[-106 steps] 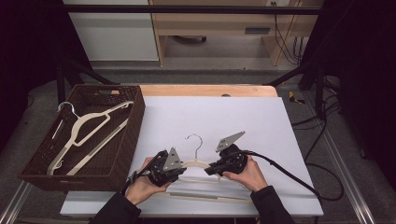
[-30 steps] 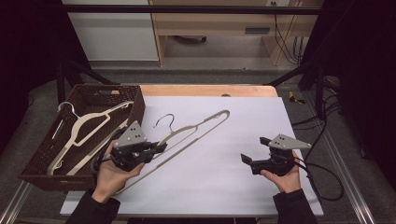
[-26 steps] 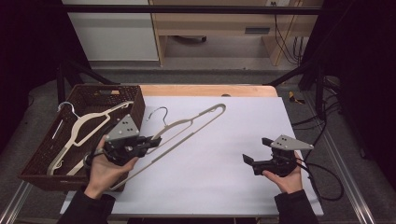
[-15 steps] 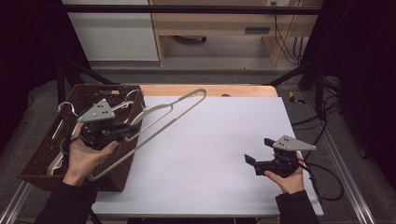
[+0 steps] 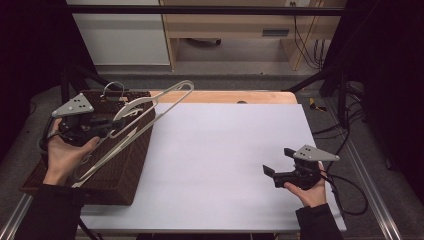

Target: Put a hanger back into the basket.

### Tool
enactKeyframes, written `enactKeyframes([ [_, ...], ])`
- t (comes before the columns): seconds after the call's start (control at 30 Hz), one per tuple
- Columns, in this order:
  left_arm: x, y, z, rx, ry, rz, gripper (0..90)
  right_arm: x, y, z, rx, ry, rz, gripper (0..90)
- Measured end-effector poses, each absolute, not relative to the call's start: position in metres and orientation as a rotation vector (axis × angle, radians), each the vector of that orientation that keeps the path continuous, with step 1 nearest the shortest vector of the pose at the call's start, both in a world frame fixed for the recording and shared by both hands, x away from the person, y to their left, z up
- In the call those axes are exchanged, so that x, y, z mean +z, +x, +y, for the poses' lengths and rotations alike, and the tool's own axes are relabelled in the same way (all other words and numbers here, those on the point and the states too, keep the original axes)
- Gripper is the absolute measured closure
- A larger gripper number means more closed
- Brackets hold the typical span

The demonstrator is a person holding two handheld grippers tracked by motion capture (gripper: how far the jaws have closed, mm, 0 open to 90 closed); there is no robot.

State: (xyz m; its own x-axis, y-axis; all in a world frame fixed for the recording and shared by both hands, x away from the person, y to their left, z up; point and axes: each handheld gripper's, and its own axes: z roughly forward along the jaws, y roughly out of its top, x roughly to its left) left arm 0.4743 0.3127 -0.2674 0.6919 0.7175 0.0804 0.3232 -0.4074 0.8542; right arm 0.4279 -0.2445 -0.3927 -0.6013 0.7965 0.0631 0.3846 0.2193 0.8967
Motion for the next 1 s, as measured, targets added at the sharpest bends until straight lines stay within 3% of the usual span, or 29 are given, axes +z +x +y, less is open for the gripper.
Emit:
enactKeyframes([
  [1.0,-0.299,0.501,0.415,0.575,1.978,1.034,86.0,-0.397,0.431,-0.243,1.326,1.105,2.101,3.4],
])
